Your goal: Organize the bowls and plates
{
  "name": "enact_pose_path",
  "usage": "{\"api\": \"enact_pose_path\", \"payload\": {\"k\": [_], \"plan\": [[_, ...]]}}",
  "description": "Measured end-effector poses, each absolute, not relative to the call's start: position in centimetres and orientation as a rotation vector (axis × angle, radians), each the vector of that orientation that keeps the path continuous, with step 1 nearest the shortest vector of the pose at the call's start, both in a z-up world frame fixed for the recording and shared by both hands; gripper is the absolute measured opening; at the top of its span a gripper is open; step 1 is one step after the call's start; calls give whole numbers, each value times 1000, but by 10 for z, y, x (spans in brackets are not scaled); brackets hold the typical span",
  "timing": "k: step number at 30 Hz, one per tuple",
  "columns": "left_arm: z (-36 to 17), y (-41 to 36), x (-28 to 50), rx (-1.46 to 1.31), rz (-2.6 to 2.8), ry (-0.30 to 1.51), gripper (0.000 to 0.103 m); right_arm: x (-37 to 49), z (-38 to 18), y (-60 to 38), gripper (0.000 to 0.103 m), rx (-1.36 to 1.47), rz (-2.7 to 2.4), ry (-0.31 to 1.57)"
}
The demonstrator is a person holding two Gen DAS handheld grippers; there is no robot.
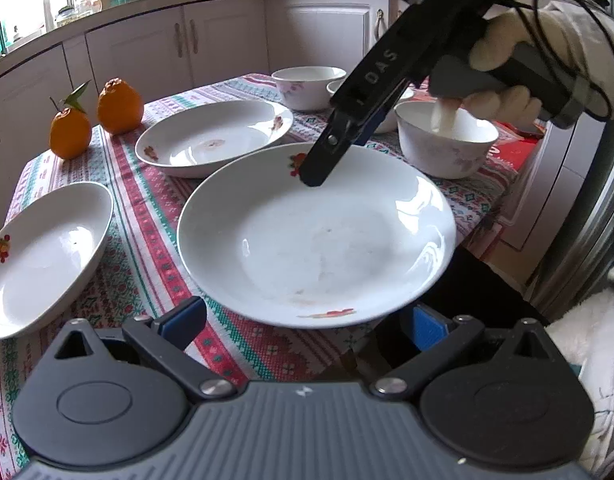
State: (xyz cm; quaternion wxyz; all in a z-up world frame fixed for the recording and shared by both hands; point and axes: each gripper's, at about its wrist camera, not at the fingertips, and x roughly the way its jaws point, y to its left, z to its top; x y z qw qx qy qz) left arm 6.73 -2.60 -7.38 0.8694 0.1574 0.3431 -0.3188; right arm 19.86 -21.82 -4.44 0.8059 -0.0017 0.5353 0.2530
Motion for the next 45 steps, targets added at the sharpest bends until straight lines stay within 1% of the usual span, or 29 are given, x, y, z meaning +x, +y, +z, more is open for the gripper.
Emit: {"api": "enact_pose_path", "payload": {"k": [11,15,26,36,45], "plan": [[-83,-24,81,294,-699,759,102,202,-49,-215,91,-12,569,1164],[-83,-26,79,297,-708,747,102,201,-50,-214,91,-12,590,1173],[-79,-25,77,299,-736,729,102,209,-50,-217,80,-1,630,1197],[-77,-23,78,307,-747,727,102,238,-57,-229,79,133,697,1323],[-78,-24,79,319,-755,732,102,240,-58,-230,80,156,728,1360]]}}
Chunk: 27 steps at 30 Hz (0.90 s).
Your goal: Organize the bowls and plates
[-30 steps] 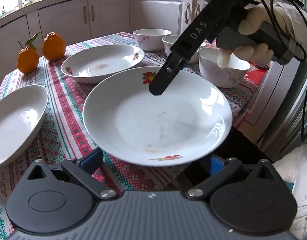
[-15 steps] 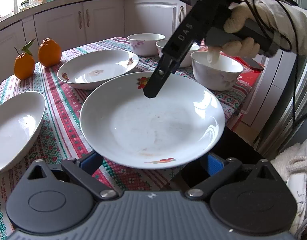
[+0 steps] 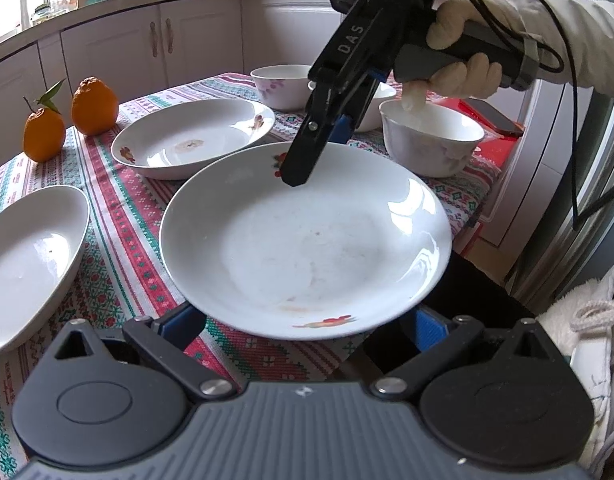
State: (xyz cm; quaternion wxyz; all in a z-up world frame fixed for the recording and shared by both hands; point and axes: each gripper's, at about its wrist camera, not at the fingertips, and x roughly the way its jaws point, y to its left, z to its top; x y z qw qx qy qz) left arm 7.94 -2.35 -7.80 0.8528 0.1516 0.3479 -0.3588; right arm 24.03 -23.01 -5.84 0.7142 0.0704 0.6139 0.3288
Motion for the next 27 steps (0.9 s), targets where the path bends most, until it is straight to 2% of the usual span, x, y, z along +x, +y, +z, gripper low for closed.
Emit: {"api": "enact_pose_path", "payload": {"k": [27], "plan": [[-64,3,77,297,-728,732,102,241,-47,-203,80,141,773,1330]]}}
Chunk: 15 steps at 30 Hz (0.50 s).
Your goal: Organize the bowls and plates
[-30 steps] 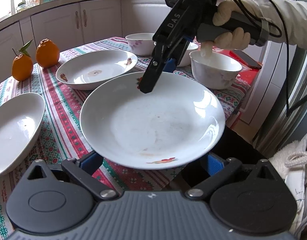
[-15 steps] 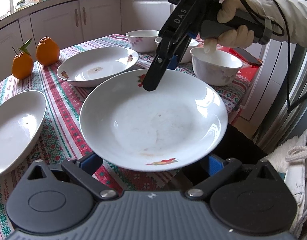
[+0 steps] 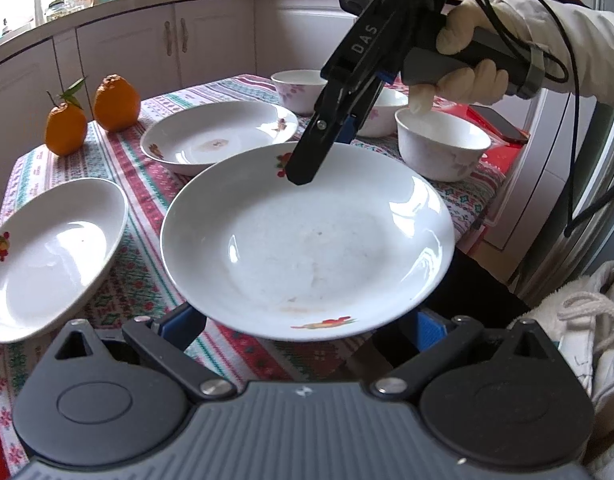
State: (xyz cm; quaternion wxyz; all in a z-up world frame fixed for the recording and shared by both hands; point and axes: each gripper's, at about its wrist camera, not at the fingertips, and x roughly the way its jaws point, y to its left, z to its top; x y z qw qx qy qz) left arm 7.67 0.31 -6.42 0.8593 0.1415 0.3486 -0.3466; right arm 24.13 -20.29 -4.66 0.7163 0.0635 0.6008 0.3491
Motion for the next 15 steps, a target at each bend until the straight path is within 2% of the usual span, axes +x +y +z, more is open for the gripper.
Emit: {"api": "enact_pose_path", "payload": {"k": [15], "plan": [[-50,45,90,258,-652,713,102,265,-20,-151,80,88,834,1288]]}}
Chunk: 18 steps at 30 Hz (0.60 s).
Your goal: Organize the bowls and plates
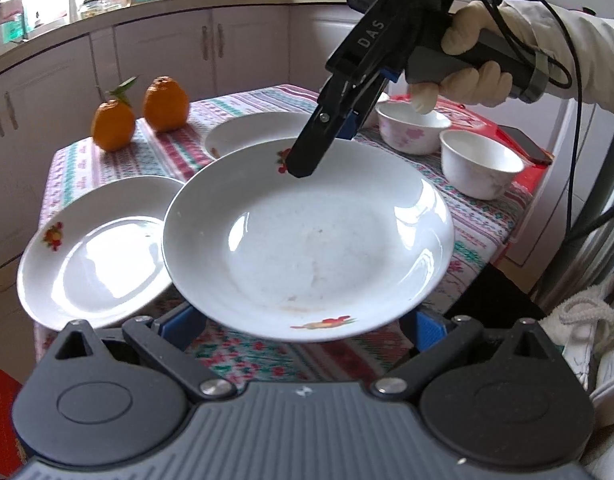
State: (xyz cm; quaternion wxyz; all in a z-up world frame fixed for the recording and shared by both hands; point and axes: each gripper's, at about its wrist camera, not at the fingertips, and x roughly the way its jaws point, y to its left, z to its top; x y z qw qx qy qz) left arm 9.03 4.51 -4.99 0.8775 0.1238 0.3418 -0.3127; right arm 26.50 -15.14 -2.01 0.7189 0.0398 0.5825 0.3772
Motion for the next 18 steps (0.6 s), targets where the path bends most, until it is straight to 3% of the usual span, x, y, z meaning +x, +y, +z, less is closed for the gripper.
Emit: {"api": "enact_pose_path", "payload": {"k": [18], "plan": [[-41,97,116,224,-530,709,102,321,-19,-78,80,30,931,1297]]}}
